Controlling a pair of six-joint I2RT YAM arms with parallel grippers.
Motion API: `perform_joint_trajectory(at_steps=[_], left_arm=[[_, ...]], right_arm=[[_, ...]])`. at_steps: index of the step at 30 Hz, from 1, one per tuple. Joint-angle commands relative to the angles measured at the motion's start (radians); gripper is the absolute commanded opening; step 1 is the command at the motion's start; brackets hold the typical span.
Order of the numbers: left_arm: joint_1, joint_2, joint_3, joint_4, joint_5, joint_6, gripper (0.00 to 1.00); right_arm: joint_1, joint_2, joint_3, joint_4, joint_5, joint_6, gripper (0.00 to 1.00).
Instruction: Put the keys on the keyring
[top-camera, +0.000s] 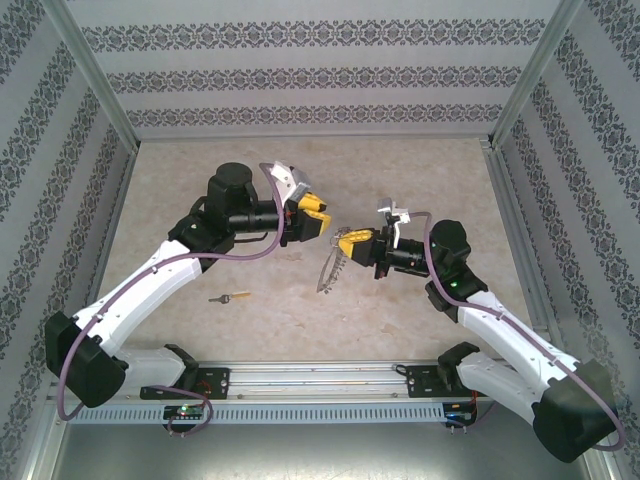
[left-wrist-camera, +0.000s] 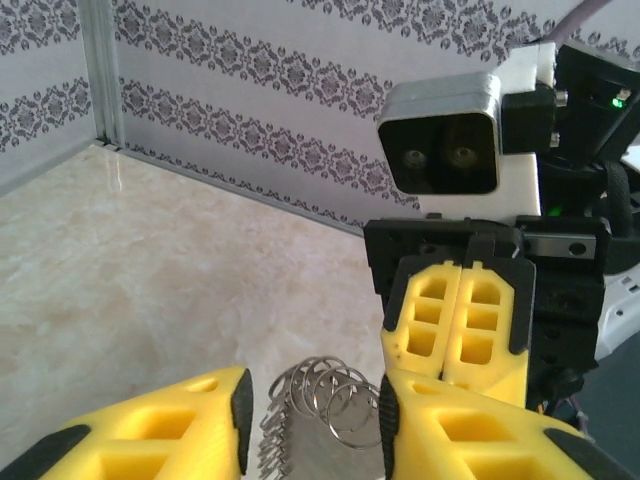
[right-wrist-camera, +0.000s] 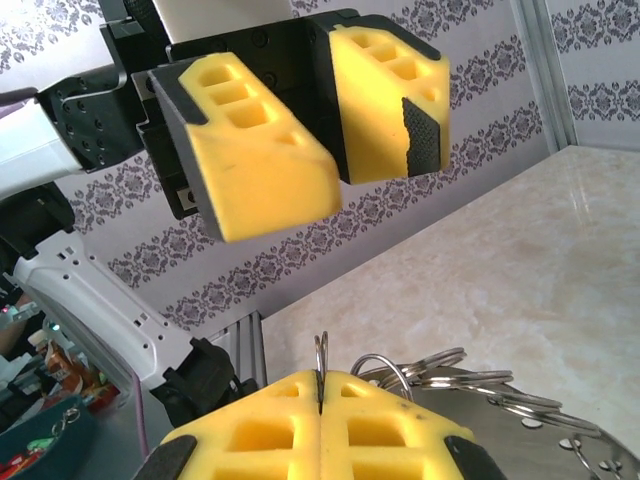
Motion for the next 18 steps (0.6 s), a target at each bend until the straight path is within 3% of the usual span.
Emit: perform_joint_trajectory(at_steps=[1,18], left_arm=[[0.003,-0.004,-0.03,0.084,-0.005,-0.052,0.35],[0.0,-0.024,-0.149,0.271,0.149,-0.2,0.19]], right_arm=[[-0.009,-0.026,0.005,0.073,0.016,-0.006,0.0],[-0.03,-0.079,-0.016,0.109,0.092,0.01,0.0]])
